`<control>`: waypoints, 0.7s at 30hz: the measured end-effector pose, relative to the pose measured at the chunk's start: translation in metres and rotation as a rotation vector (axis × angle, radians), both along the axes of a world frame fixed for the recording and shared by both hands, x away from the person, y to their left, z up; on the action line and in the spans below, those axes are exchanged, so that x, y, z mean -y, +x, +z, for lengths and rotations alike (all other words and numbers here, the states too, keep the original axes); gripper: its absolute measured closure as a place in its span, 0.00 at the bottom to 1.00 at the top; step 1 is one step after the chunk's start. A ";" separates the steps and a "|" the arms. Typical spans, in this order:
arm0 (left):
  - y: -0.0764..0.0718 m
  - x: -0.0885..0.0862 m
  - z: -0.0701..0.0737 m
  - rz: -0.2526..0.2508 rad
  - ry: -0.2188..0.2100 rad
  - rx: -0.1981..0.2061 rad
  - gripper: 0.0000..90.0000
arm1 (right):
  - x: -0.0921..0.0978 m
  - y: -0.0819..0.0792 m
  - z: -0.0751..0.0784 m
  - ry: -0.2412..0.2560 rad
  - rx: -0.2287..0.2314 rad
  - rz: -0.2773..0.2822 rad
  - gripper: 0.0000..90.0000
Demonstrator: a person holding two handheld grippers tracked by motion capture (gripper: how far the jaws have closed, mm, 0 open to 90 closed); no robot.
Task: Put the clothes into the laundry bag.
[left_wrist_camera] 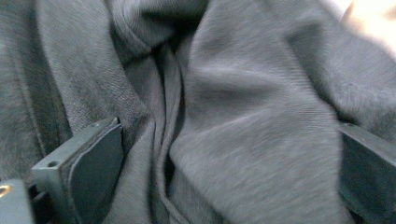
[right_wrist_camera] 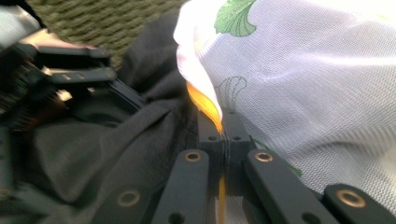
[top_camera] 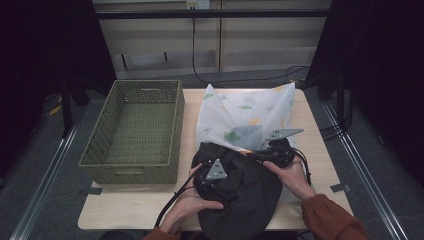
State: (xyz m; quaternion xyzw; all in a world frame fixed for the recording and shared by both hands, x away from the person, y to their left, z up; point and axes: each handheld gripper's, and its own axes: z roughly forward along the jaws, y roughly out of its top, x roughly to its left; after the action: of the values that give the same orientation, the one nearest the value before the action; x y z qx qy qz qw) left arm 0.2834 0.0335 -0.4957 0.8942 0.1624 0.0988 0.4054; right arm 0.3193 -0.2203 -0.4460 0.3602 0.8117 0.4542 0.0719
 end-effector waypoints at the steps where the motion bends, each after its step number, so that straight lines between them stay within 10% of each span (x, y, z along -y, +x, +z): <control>1: 0.000 -0.001 -0.001 0.013 0.011 0.036 0.23 | -0.004 -0.001 0.001 -0.030 0.018 0.003 0.99; 4: 0.000 -0.008 -0.001 0.077 -0.009 0.070 0.46 | -0.003 -0.001 0.001 -0.024 0.011 0.001 0.99; 9: 0.008 -0.017 -0.003 0.134 -0.115 0.011 0.70 | -0.004 -0.002 0.002 -0.027 0.016 0.008 0.99; 11: 0.005 -0.013 0.000 0.145 -0.074 0.037 0.77 | -0.004 -0.001 0.002 -0.022 0.013 0.007 0.99; 21: 0.019 -0.006 0.014 0.168 -0.238 -0.087 0.89 | -0.014 -0.007 0.024 0.011 0.069 0.041 0.99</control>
State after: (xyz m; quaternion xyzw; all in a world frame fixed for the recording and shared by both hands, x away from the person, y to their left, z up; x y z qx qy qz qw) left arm 0.3021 0.0395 -0.4817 0.8266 0.2645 0.0735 0.4913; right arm 0.3126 -0.2058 -0.4217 0.3282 0.8134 0.4722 0.0884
